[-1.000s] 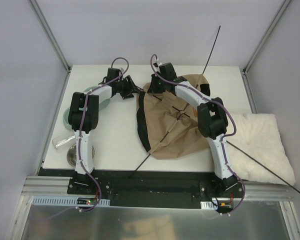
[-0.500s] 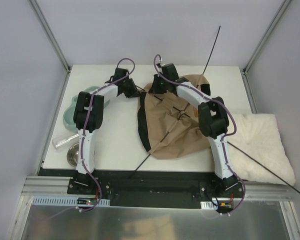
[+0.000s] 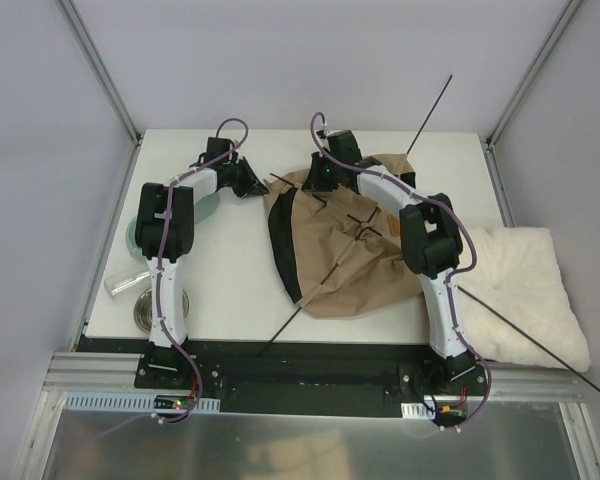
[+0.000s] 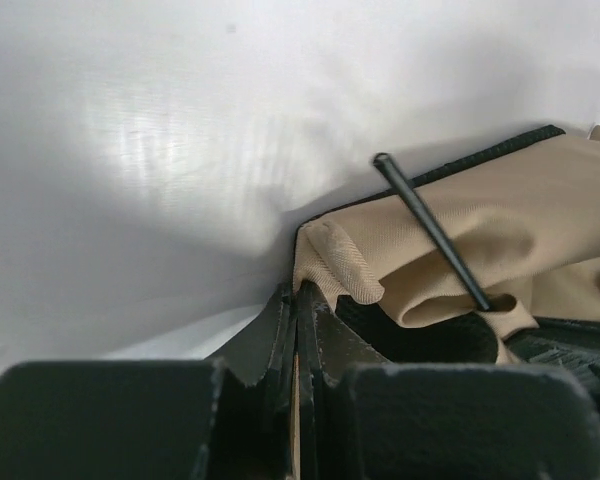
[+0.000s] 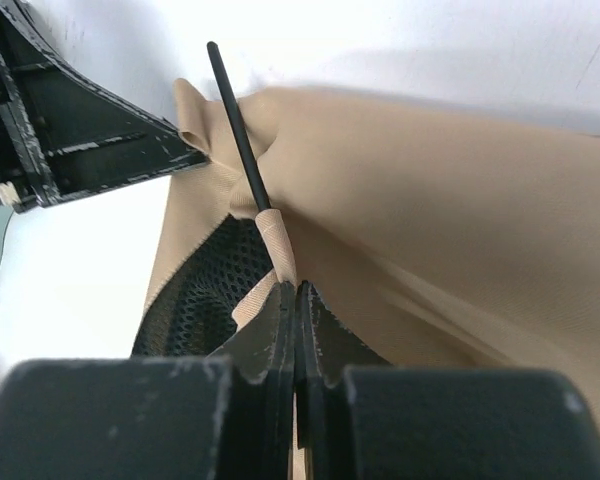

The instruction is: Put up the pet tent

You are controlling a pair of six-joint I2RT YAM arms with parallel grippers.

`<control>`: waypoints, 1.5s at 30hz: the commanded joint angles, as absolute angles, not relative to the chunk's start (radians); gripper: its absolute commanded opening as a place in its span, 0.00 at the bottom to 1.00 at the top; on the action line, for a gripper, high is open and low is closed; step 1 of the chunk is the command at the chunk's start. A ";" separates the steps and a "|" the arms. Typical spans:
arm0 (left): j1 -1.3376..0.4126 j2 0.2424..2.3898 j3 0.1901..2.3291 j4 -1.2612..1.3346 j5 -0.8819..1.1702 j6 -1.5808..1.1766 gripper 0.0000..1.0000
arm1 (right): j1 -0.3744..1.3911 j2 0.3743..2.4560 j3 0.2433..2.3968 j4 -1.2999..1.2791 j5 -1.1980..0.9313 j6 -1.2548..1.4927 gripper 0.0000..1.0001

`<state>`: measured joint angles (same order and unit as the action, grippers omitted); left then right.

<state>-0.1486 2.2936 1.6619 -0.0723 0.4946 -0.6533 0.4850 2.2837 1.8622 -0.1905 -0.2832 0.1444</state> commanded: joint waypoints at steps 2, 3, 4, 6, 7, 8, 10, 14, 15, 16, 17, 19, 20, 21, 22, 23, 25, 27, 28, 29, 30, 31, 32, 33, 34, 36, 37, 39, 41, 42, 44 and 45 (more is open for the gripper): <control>-0.087 2.227 1.618 -0.081 0.558 -0.603 0.00 | 0.477 2.189 1.859 -0.218 -0.293 0.094 0.00; -0.084 2.229 1.618 -0.081 0.564 -0.601 0.00 | 0.476 2.183 1.853 -0.216 -0.298 0.091 0.00; -0.083 2.227 1.617 -0.081 0.563 -0.606 0.00 | 0.477 2.178 1.847 -0.213 -0.302 0.092 0.00; -0.072 2.226 1.617 -0.083 0.563 -0.617 0.00 | 0.477 2.165 1.826 -0.207 -0.325 0.091 0.00; -0.068 2.226 1.615 -0.083 0.561 -0.624 0.00 | 0.476 2.160 1.818 -0.204 -0.342 0.094 0.00; -0.064 2.226 1.617 -0.083 0.563 -0.629 0.00 | 0.477 2.152 1.810 -0.201 -0.359 0.092 0.00; -0.058 2.227 1.620 -0.083 0.561 -0.641 0.00 | 0.479 2.145 1.796 -0.206 -0.400 0.089 0.00; -0.057 2.233 1.638 -0.083 0.558 -0.660 0.00 | 0.485 2.141 1.789 -0.235 -0.431 0.071 0.00; -0.057 2.235 1.643 -0.083 0.554 -0.664 0.00 | 0.486 2.141 1.787 -0.241 -0.434 0.064 0.00; -0.055 2.237 1.646 -0.089 0.539 -0.672 0.00 | 0.486 2.143 1.786 -0.248 -0.434 0.061 0.00; -0.055 2.238 1.647 -0.090 0.526 -0.681 0.00 | 0.488 2.140 1.784 -0.255 -0.434 0.055 0.00; -0.049 2.238 1.652 -0.091 0.514 -0.704 0.00 | 0.488 2.140 1.784 -0.268 -0.436 0.045 0.00; -0.048 2.244 1.657 -0.089 0.512 -0.707 0.00 | 0.488 2.141 1.784 -0.275 -0.443 0.038 0.00; -0.048 2.246 1.663 -0.090 0.514 -0.710 0.00 | 0.491 2.143 1.787 -0.285 -0.440 0.029 0.00; -0.048 2.249 1.666 -0.091 0.512 -0.712 0.00 | 0.492 2.146 1.793 -0.299 -0.443 0.020 0.00; -0.048 2.252 1.670 -0.091 0.512 -0.715 0.00 | 0.494 2.151 1.798 -0.311 -0.449 0.012 0.00; -0.048 2.253 1.677 -0.089 0.514 -0.716 0.00 | 0.497 2.154 1.801 -0.324 -0.451 0.008 0.00; -0.048 2.255 1.681 -0.091 0.509 -0.718 0.00 | 0.497 2.151 1.796 -0.325 -0.457 0.008 0.00; -0.048 2.255 1.681 -0.092 0.506 -0.718 0.00 | 0.495 2.148 1.795 -0.322 -0.463 0.008 0.00; -0.048 2.255 1.684 -0.092 0.502 -0.715 0.00 | 0.495 2.146 1.793 -0.319 -0.466 0.006 0.00; -0.048 2.256 1.684 -0.094 0.500 -0.718 0.00 | 0.497 2.141 1.793 -0.316 -0.469 0.006 0.00; -0.048 2.261 1.687 -0.094 0.503 -0.718 0.00 | 0.497 2.138 1.792 -0.310 -0.475 0.014 0.00; -0.048 2.261 1.690 -0.100 0.502 -0.718 0.00 | 0.497 2.134 1.789 -0.302 -0.477 0.020 0.00; -0.049 2.264 1.695 -0.106 0.496 -0.718 0.00 | 0.497 2.131 1.787 -0.296 -0.482 0.024 0.00; -0.048 2.266 1.697 -0.112 0.488 -0.716 0.00 | 0.495 2.126 1.784 -0.287 -0.482 0.034 0.00; -0.049 2.266 1.703 -0.130 0.465 -0.716 0.00 | 0.495 2.111 1.770 -0.255 -0.474 0.051 0.00; -0.046 2.266 1.706 -0.139 0.447 -0.718 0.00 | 0.494 2.103 1.749 -0.230 -0.466 0.063 0.00; -0.046 2.267 1.712 -0.153 0.425 -0.726 0.00 | 0.494 2.088 1.732 -0.200 -0.474 0.074 0.00; -0.044 2.272 1.721 -0.167 0.408 -0.735 0.00 | 0.494 2.092 1.741 -0.207 -0.485 0.071 0.00; -0.044 2.275 1.729 -0.172 0.408 -0.739 0.00 | 0.494 2.095 1.744 -0.213 -0.495 0.066 0.00; -0.046 2.286 1.739 -0.182 0.405 -0.744 0.00 | 0.492 2.095 1.741 -0.218 -0.497 0.063 0.00; -0.045 2.286 1.744 -0.183 0.406 -0.744 0.00 | 0.494 2.097 1.743 -0.222 -0.491 0.063 0.00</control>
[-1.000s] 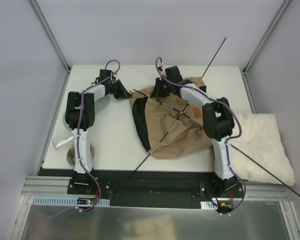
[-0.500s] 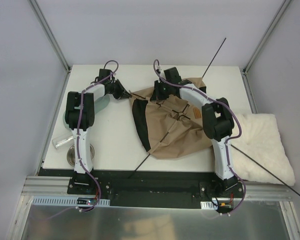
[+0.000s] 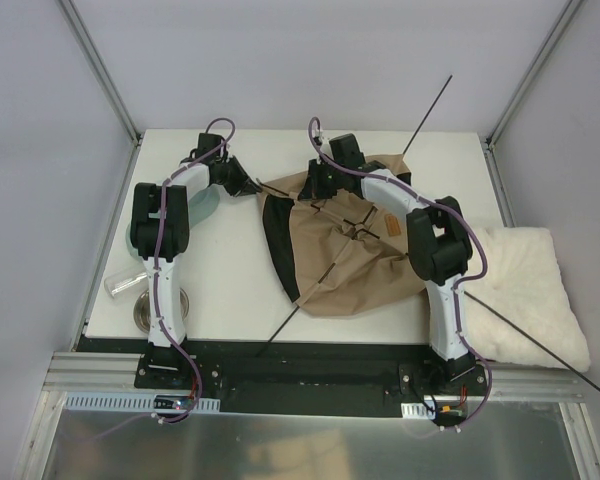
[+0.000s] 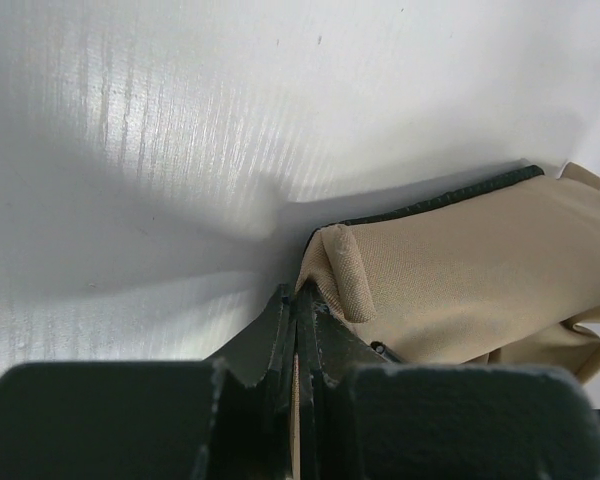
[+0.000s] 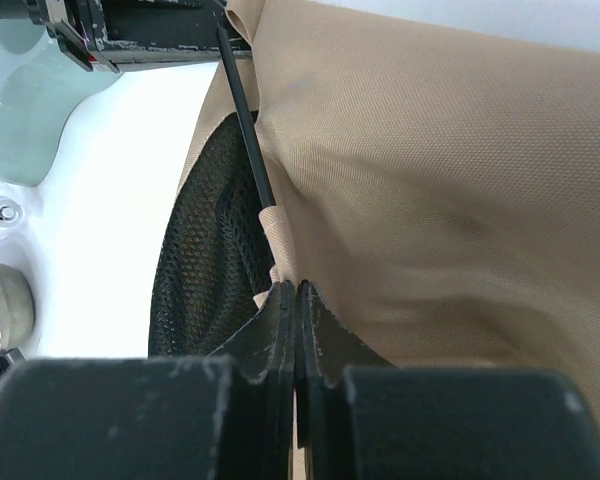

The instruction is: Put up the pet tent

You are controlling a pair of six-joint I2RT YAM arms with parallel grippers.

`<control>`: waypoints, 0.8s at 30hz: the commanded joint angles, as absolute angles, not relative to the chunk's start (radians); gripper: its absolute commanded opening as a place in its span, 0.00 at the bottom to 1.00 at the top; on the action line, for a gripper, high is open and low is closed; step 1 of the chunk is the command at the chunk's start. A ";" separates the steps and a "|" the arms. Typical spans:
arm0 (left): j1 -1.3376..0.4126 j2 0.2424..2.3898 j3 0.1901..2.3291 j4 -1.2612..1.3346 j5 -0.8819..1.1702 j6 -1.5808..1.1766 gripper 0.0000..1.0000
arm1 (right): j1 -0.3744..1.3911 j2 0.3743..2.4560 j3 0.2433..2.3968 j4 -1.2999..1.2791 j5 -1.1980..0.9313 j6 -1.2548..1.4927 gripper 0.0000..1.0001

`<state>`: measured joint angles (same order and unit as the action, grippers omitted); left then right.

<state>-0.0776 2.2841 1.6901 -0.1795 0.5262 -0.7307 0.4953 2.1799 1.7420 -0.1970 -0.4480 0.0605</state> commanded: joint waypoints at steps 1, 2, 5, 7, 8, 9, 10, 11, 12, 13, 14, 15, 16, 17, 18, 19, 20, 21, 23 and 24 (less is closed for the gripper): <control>-0.044 2.286 1.744 -0.184 0.407 -0.742 0.00 | 0.494 2.102 1.743 -0.224 -0.483 0.063 0.00; -0.046 2.286 1.744 -0.184 0.403 -0.741 0.00 | 0.494 2.105 1.749 -0.230 -0.477 0.060 0.00; -0.046 2.281 1.743 -0.183 0.411 -0.732 0.00 | 0.495 2.129 1.773 -0.258 -0.447 0.058 0.00; -0.044 2.280 1.738 -0.183 0.416 -0.727 0.00 | 0.495 2.146 1.789 -0.264 -0.430 0.057 0.00; -0.044 2.278 1.738 -0.183 0.420 -0.726 0.00 | 0.495 2.152 1.793 -0.262 -0.419 0.063 0.00; -0.044 2.278 1.735 -0.183 0.422 -0.727 0.00 | 0.495 2.160 1.798 -0.261 -0.419 0.066 0.00; -0.044 2.278 1.736 -0.183 0.423 -0.727 0.00 | 0.494 2.166 1.804 -0.259 -0.419 0.069 0.00; -0.044 2.281 1.736 -0.183 0.428 -0.726 0.00 | 0.497 2.175 1.810 -0.261 -0.419 0.071 0.00; -0.044 2.281 1.736 -0.183 0.429 -0.726 0.00 | 0.499 2.183 1.819 -0.265 -0.420 0.071 0.00; -0.044 2.283 1.738 -0.183 0.431 -0.726 0.00 | 0.499 2.192 1.830 -0.271 -0.420 0.071 0.00; -0.046 2.280 1.738 -0.183 0.433 -0.724 0.00 | 0.500 2.198 1.838 -0.279 -0.426 0.069 0.00; -0.045 2.279 1.738 -0.183 0.433 -0.721 0.00 | 0.500 2.201 1.842 -0.282 -0.434 0.064 0.00; -0.044 2.279 1.736 -0.181 0.433 -0.721 0.00 | 0.502 2.204 1.838 -0.282 -0.439 0.063 0.00; -0.046 2.279 1.740 -0.183 0.431 -0.721 0.00 | 0.500 2.204 1.836 -0.281 -0.445 0.061 0.00; -0.045 2.278 1.740 -0.181 0.431 -0.721 0.00 | 0.505 2.206 1.836 -0.281 -0.446 0.061 0.00; -0.044 2.278 1.740 -0.181 0.431 -0.721 0.00 | 0.505 2.206 1.836 -0.285 -0.451 0.054 0.00; -0.044 2.279 1.741 -0.179 0.433 -0.722 0.00 | 0.506 2.207 1.838 -0.288 -0.456 0.051 0.00; -0.044 2.279 1.741 -0.181 0.434 -0.723 0.00 | 0.508 2.207 1.836 -0.290 -0.457 0.043 0.00; -0.046 2.279 1.743 -0.181 0.436 -0.723 0.00 | 0.512 2.212 1.838 -0.298 -0.456 0.037 0.00; -0.045 2.278 1.743 -0.181 0.436 -0.721 0.00 | 0.514 2.214 1.841 -0.299 -0.456 0.034 0.00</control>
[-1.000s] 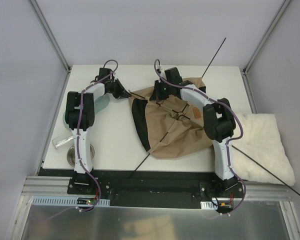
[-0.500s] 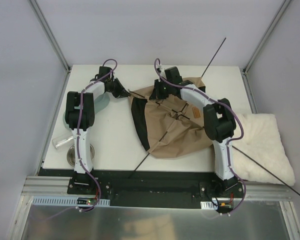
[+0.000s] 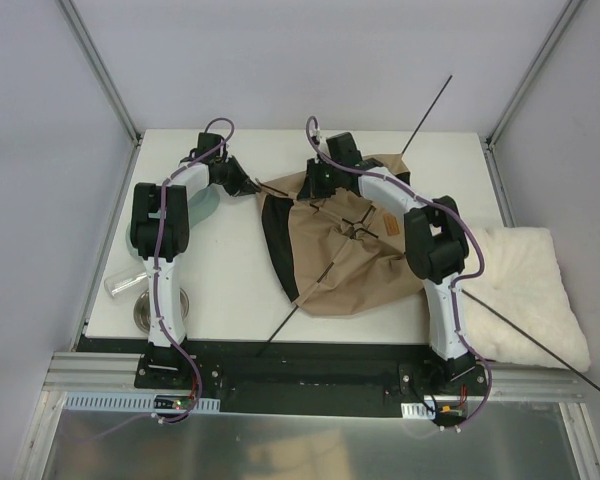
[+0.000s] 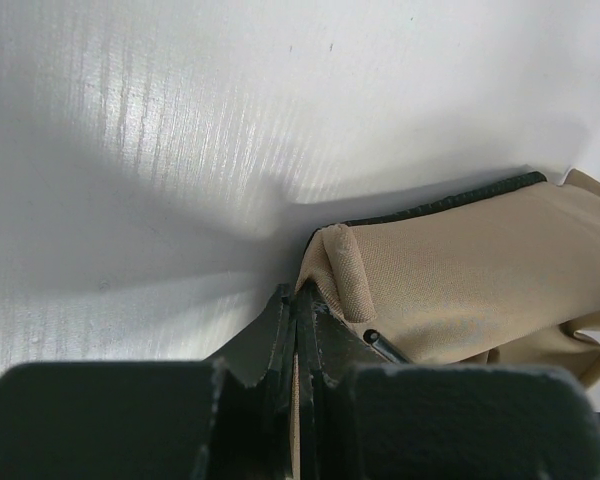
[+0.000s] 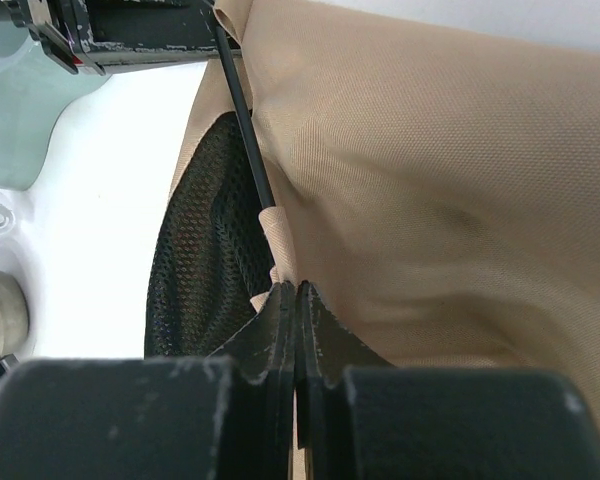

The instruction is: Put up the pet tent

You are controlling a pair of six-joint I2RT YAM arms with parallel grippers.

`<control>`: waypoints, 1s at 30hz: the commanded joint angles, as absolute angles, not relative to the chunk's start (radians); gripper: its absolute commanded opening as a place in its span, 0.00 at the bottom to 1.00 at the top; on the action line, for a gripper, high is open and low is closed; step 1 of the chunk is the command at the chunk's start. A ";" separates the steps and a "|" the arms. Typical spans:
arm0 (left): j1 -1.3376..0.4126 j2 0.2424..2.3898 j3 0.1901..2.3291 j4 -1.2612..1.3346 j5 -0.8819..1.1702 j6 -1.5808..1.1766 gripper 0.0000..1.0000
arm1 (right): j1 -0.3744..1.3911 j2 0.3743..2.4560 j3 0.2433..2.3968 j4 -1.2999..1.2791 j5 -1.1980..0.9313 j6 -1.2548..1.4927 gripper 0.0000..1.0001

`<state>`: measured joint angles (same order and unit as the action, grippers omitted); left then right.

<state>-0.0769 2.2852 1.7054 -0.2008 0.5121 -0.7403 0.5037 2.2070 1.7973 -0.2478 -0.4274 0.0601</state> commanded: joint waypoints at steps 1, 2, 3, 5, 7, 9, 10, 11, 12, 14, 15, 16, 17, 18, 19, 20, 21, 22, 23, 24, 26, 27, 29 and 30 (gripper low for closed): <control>-0.044 2.278 1.740 -0.179 0.436 -0.718 0.00 | 0.514 2.217 1.841 -0.301 -0.446 0.035 0.00; -0.046 2.276 1.741 -0.181 0.439 -0.718 0.00 | 0.515 2.220 1.844 -0.302 -0.437 0.038 0.00; -0.046 2.275 1.738 -0.181 0.439 -0.718 0.00 | 0.515 2.227 1.851 -0.305 -0.430 0.044 0.00; -0.044 2.273 1.733 -0.181 0.439 -0.716 0.00 | 0.517 2.236 1.870 -0.316 -0.417 0.049 0.00; -0.046 2.269 1.729 -0.179 0.440 -0.715 0.00 | 0.518 2.246 1.878 -0.316 -0.396 0.057 0.00; -0.044 2.266 1.724 -0.176 0.443 -0.715 0.00 | 0.520 2.253 1.887 -0.314 -0.387 0.063 0.00; -0.044 2.266 1.723 -0.178 0.445 -0.713 0.00 | 0.522 2.256 1.888 -0.311 -0.380 0.066 0.00; -0.044 2.264 1.721 -0.178 0.445 -0.713 0.00 | 0.522 2.258 1.890 -0.311 -0.379 0.069 0.00; -0.046 2.264 1.718 -0.178 0.443 -0.712 0.00 | 0.523 2.261 1.888 -0.310 -0.380 0.069 0.00; -0.044 2.263 1.715 -0.178 0.448 -0.707 0.00 | 0.525 2.263 1.891 -0.307 -0.383 0.068 0.00; -0.046 2.261 1.713 -0.176 0.449 -0.706 0.00 | 0.526 2.264 1.890 -0.305 -0.382 0.067 0.00; -0.045 2.260 1.712 -0.178 0.451 -0.704 0.00 | 0.528 2.266 1.890 -0.301 -0.377 0.072 0.00; -0.046 2.261 1.709 -0.178 0.453 -0.704 0.00 | 0.529 2.267 1.891 -0.295 -0.374 0.077 0.00; -0.045 2.261 1.707 -0.176 0.456 -0.703 0.00 | 0.531 2.269 1.891 -0.291 -0.370 0.083 0.00; -0.044 2.261 1.707 -0.178 0.457 -0.703 0.00 | 0.532 2.269 1.891 -0.282 -0.362 0.089 0.00; -0.046 2.261 1.704 -0.176 0.460 -0.703 0.00 | 0.532 2.270 1.890 -0.272 -0.357 0.103 0.00; -0.046 2.260 1.701 -0.175 0.463 -0.703 0.00 | 0.534 2.270 1.887 -0.256 -0.347 0.112 0.00; -0.049 2.258 1.698 -0.173 0.465 -0.703 0.00 | 0.535 2.270 1.885 -0.246 -0.335 0.126 0.00; -0.049 2.257 1.695 -0.172 0.465 -0.701 0.00 | 0.538 2.272 1.885 -0.233 -0.324 0.138 0.00; -0.049 2.255 1.690 -0.170 0.465 -0.701 0.00 | 0.540 2.273 1.881 -0.213 -0.321 0.153 0.00; -0.054 2.252 1.686 -0.167 0.468 -0.701 0.00 | 0.545 2.278 1.879 -0.195 -0.313 0.176 0.00; -0.057 2.250 1.684 -0.166 0.469 -0.700 0.00 | 0.549 2.281 1.882 -0.190 -0.307 0.186 0.00; -0.058 2.247 1.681 -0.164 0.471 -0.698 0.00 | 0.555 2.287 1.879 -0.181 -0.308 0.192 0.00; -0.060 2.247 1.680 -0.163 0.472 -0.696 0.00 | 0.558 2.290 1.878 -0.176 -0.310 0.195 0.00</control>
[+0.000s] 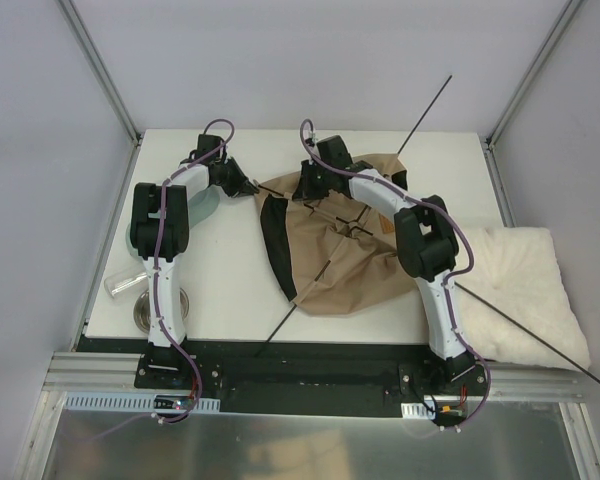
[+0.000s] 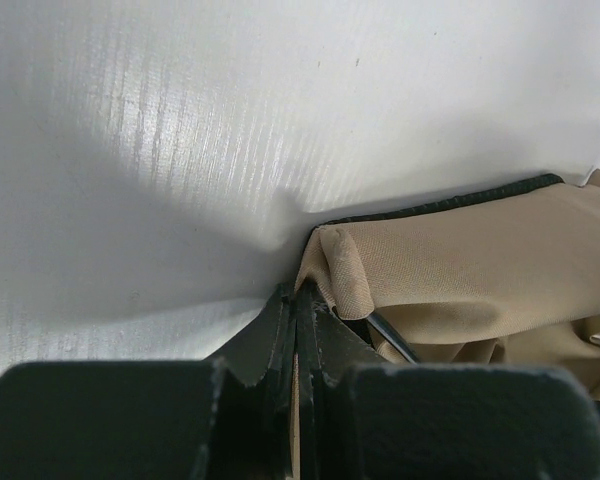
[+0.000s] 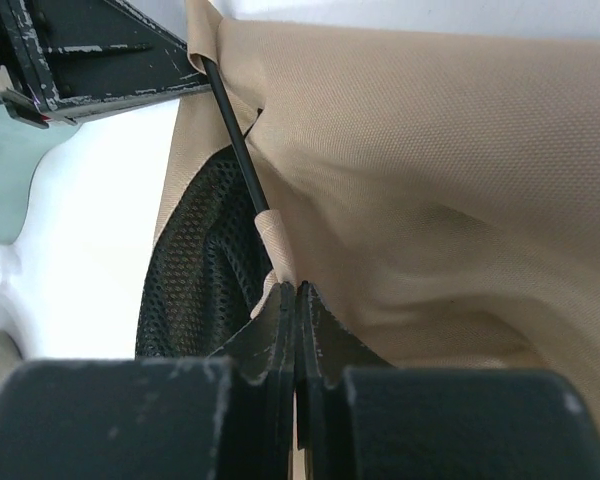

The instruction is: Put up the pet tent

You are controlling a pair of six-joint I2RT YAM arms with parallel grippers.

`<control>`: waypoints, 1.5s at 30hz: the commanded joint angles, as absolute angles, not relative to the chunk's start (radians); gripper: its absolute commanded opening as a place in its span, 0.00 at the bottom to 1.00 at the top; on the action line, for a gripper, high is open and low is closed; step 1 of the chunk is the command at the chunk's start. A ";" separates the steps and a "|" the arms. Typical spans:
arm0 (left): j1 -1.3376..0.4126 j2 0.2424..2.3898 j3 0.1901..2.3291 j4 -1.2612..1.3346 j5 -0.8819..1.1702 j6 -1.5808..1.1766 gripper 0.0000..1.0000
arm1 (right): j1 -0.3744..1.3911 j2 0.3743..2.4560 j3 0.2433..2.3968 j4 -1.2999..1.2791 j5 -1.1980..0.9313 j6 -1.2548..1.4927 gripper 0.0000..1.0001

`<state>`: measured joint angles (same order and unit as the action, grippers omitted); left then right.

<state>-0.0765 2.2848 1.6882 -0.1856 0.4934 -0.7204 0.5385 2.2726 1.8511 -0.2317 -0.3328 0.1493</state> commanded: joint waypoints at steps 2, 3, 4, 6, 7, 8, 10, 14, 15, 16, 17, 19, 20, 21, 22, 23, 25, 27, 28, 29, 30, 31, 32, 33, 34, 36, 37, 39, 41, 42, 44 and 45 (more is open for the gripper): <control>-0.064 2.247 1.680 -0.161 0.479 -0.695 0.00 | 0.563 2.293 1.873 -0.166 -0.301 0.205 0.00; -0.064 2.246 1.678 -0.163 0.482 -0.693 0.00 | 0.566 2.292 1.867 -0.155 -0.301 0.216 0.00; -0.066 2.246 1.677 -0.163 0.485 -0.692 0.00 | 0.566 2.293 1.859 -0.137 -0.301 0.225 0.00; -0.071 2.243 1.672 -0.161 0.489 -0.687 0.00 | 0.568 2.290 1.847 -0.106 -0.296 0.250 0.00; -0.072 2.243 1.669 -0.161 0.492 -0.686 0.00 | 0.568 2.290 1.841 -0.091 -0.290 0.262 0.00; -0.074 2.238 1.666 -0.161 0.492 -0.684 0.00 | 0.569 2.290 1.839 -0.083 -0.273 0.274 0.00; -0.077 2.232 1.655 -0.156 0.491 -0.683 0.00 | 0.571 2.293 1.838 -0.064 -0.247 0.293 0.00; -0.081 2.207 1.632 -0.150 0.485 -0.673 0.00 | 0.575 2.307 1.856 -0.078 -0.192 0.298 0.00; -0.083 2.204 1.631 -0.147 0.485 -0.670 0.00 | 0.577 2.310 1.859 -0.083 -0.193 0.293 0.00; -0.083 2.203 1.631 -0.149 0.489 -0.667 0.00 | 0.580 2.312 1.856 -0.083 -0.196 0.288 0.00; -0.083 2.203 1.631 -0.149 0.495 -0.664 0.00 | 0.581 2.316 1.859 -0.084 -0.201 0.284 0.00; -0.086 2.204 1.634 -0.149 0.503 -0.657 0.00 | 0.591 2.327 1.867 -0.089 -0.204 0.278 0.00; -0.089 2.203 1.634 -0.149 0.508 -0.655 0.00 | 0.597 2.335 1.876 -0.097 -0.198 0.275 0.00; -0.090 2.201 1.632 -0.149 0.512 -0.653 0.00 | 0.601 2.341 1.882 -0.103 -0.190 0.272 0.00; -0.094 2.201 1.631 -0.147 0.515 -0.649 0.00 | 0.607 2.347 1.887 -0.103 -0.184 0.268 0.00; -0.097 2.200 1.631 -0.147 0.520 -0.647 0.00 | 0.612 2.352 1.888 -0.098 -0.178 0.271 0.00; -0.101 2.198 1.625 -0.147 0.529 -0.638 0.00 | 0.617 2.355 1.885 -0.072 -0.163 0.291 0.00; -0.106 2.198 1.618 -0.149 0.535 -0.637 0.00 | 0.618 2.356 1.891 -0.046 -0.153 0.316 0.00; -0.106 2.198 1.614 -0.147 0.538 -0.637 0.00 | 0.620 2.355 1.896 -0.041 -0.150 0.322 0.00; -0.106 2.195 1.609 -0.149 0.538 -0.637 0.00 | 0.621 2.353 1.904 -0.041 -0.144 0.330 0.00; -0.106 2.194 1.606 -0.149 0.537 -0.635 0.00 | 0.620 2.352 1.913 -0.047 -0.138 0.339 0.00; -0.106 2.191 1.605 -0.149 0.534 -0.632 0.00 | 0.620 2.344 1.920 -0.058 -0.130 0.344 0.00; -0.106 2.189 1.602 -0.150 0.531 -0.630 0.00 | 0.620 2.333 1.927 -0.072 -0.126 0.344 0.00; -0.106 2.186 1.603 -0.152 0.526 -0.627 0.00 | 0.621 2.323 1.925 -0.092 -0.117 0.344 0.00; -0.106 2.183 1.603 -0.153 0.520 -0.623 0.00 | 0.618 2.310 1.925 -0.109 -0.107 0.344 0.00; -0.104 2.183 1.609 -0.167 0.508 -0.617 0.00 | 0.620 2.278 1.931 -0.164 -0.078 0.341 0.18; -0.103 2.181 1.612 -0.170 0.505 -0.615 0.00 | 0.620 2.266 1.930 -0.187 -0.068 0.338 0.26; -0.100 2.181 1.614 -0.173 0.494 -0.611 0.00 | 0.618 2.234 1.925 -0.241 -0.040 0.321 0.42; -0.098 2.181 1.614 -0.176 0.494 -0.604 0.01 | 0.615 2.197 1.914 -0.285 -0.011 0.308 0.52; -0.097 2.183 1.614 -0.176 0.494 -0.600 0.03 | 0.612 2.181 1.907 -0.302 -0.006 0.304 0.57; -0.095 2.181 1.614 -0.175 0.494 -0.591 0.06 | 0.606 2.143 1.898 -0.333 -0.006 0.295 0.63; -0.095 2.181 1.614 -0.175 0.495 -0.588 0.08 | 0.603 2.122 1.891 -0.348 -0.006 0.291 0.66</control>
